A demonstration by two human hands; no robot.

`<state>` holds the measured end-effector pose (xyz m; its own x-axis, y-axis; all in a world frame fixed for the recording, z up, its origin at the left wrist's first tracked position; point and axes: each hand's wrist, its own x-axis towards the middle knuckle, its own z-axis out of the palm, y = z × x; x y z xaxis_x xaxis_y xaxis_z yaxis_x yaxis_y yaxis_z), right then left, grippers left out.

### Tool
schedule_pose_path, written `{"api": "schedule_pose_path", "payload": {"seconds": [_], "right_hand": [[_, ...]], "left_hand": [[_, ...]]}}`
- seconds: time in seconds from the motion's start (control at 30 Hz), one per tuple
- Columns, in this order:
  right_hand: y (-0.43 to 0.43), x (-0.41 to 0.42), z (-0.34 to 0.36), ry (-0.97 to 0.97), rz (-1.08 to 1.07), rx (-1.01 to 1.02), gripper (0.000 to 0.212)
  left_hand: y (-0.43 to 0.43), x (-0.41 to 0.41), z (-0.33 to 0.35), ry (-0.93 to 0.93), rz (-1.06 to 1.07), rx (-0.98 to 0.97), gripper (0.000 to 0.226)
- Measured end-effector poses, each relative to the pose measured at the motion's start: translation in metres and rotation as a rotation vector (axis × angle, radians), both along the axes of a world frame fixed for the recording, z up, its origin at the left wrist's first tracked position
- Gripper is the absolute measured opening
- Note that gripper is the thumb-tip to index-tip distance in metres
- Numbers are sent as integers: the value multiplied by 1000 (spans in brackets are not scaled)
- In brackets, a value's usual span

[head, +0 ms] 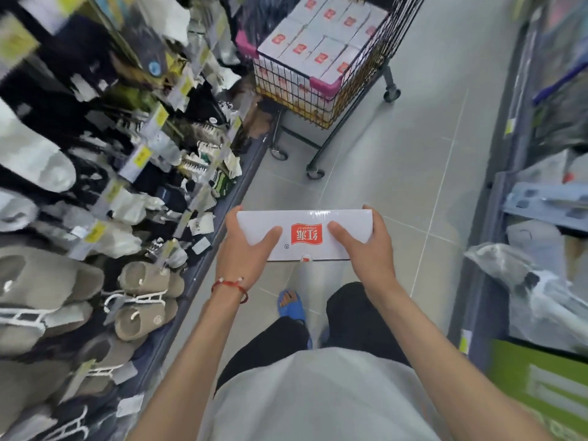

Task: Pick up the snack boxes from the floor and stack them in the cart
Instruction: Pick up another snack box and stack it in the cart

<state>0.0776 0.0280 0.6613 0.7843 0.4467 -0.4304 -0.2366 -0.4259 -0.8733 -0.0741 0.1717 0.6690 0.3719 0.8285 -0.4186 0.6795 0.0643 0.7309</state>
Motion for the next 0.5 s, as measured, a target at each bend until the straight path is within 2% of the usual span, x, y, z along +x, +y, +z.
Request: {"api": "schedule_pose_path", "payload": {"seconds": [0.2,0.5], "right_hand": [[37,76,5,-14,-62,-4,66],[93,230,7,-23,-47,40,68]], "left_hand": [[46,85,9,18,-64,-1,91],[93,236,15,-13,6,62,86]]}}
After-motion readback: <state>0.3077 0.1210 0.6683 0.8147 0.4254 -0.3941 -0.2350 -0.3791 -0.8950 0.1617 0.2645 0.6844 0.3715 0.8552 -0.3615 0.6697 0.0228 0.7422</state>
